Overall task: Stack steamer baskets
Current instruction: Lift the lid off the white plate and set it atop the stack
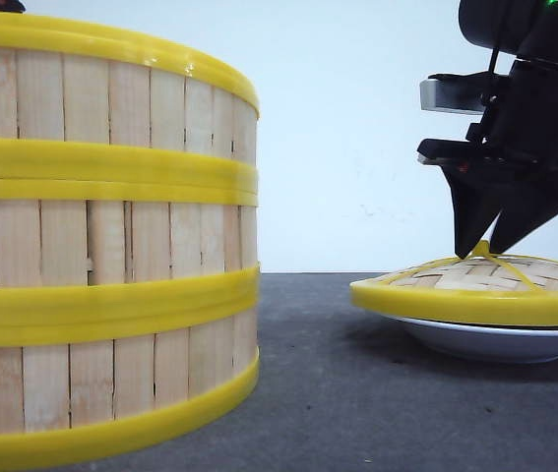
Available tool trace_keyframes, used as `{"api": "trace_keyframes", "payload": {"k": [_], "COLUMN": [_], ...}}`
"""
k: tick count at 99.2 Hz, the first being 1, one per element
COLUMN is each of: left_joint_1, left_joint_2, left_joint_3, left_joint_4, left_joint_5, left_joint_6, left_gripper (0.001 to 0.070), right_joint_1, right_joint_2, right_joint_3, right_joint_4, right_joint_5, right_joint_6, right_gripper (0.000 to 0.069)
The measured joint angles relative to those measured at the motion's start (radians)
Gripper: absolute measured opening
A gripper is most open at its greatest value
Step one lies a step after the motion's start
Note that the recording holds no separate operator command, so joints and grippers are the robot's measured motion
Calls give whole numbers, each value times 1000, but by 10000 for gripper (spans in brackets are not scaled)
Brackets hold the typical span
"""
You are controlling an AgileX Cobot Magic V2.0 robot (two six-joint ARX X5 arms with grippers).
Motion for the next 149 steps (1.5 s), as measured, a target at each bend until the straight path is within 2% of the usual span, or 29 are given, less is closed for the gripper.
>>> {"api": "trace_keyframes", "payload": {"k": [7,29,42,73,83,100,108,149], "left_joint_1": [0,0,0,7,14,38,60,191], "left_joint_2": [0,0,-3,-93,-136,-214,-251,-323], "left_joint_3": [0,0,0,19,21,21,21,23], "left_joint_4": [1,2,5,9,8,8,8,-11], "left_joint_5": [0,0,0,-7,-58,-219,-285,-289], "left_joint_6": [0,0,0,-1,-1,-1,-1,1], "left_gripper": [267,267,267,267,267,267,267,267], "right_joint_1": [0,0,1,53,95,201,260,516], "right_joint_2": [0,-1,-29,-89,-89,-75,-53,138], "right_joint_3": [0,5,39,344,436,599,662,819], "right_joint_4": [9,2,-79,-273,-318,-357,-376,-412], "right_joint_5": [-3,-5,-31,-56,-96,-231,-245,-232], "right_joint_6": [0,1,0,-4,-17,-21,-26,-53], "right_gripper": [51,49,48,48,48,48,48,48]}}
